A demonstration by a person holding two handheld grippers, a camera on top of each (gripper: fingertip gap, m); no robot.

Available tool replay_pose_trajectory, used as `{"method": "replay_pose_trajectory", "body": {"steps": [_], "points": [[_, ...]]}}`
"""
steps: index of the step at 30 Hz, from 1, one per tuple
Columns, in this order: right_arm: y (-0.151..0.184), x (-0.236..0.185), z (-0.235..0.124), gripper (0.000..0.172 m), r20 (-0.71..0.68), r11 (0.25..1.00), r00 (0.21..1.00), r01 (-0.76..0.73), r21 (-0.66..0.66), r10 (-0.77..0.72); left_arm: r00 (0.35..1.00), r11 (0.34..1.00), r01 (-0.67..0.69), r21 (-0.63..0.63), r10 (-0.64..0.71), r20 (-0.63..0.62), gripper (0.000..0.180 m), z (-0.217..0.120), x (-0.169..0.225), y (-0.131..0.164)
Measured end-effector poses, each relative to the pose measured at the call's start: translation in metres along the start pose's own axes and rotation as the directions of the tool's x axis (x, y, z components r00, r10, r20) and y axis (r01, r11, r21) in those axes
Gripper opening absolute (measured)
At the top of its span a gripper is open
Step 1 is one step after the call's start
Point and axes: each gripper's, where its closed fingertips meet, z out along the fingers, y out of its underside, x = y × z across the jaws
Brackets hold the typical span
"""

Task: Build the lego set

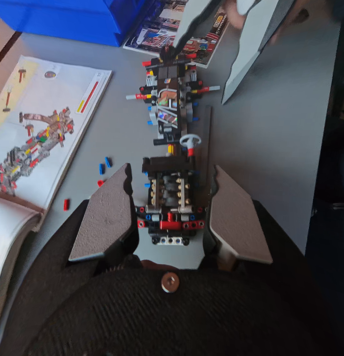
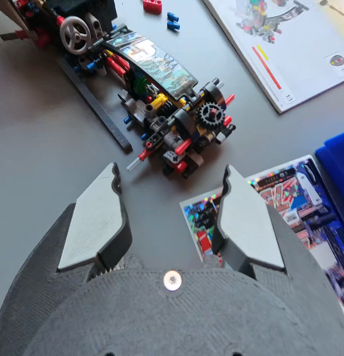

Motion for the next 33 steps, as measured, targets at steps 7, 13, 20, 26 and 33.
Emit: {"method": "replay_pose_trajectory", "body": {"steps": [7, 13, 20, 26, 33], "points": [[-0.014, -0.01, 0.012, 0.1, 0.018, 0.999, 1.0, 0.009, 0.039, -0.009, 0.877, 0.997, -0.015, -0.076, -0.023, -0.48, 0.082, 0.016, 0.015, -0.041], [-0.01, 0.005, 0.001, 0.092, -0.136, 0.999, 0.991, 0.011, 0.036, -0.006, 0.836, 0.938, -0.164, -0.304, -0.031, -0.548, 0.051, 0.062, 0.005, -0.035], [-0.027, -0.041, -0.033, 0.032, -0.157, 0.936, 0.935, 0.335, 0.105, -0.317, 0.831, 0.936, -0.187, -0.298, -0.011, -0.557, 0.048, 0.067, 0.003, -0.04], [-0.014, -0.042, -0.002, 0.025, -0.039, 0.874, 0.874, 0.481, -0.076, -0.484, 0.805, 0.957, -0.16, -0.243, -0.016, -0.594, 0.059, 0.067, -0.017, -0.067], [-0.027, -0.037, -0.004, 0.023, -0.088, 0.867, 0.863, 0.491, -0.087, -0.497, 0.864, 0.969, -0.103, -0.222, -0.023, -0.503, 0.069, 0.046, -0.029, -0.064]]}}
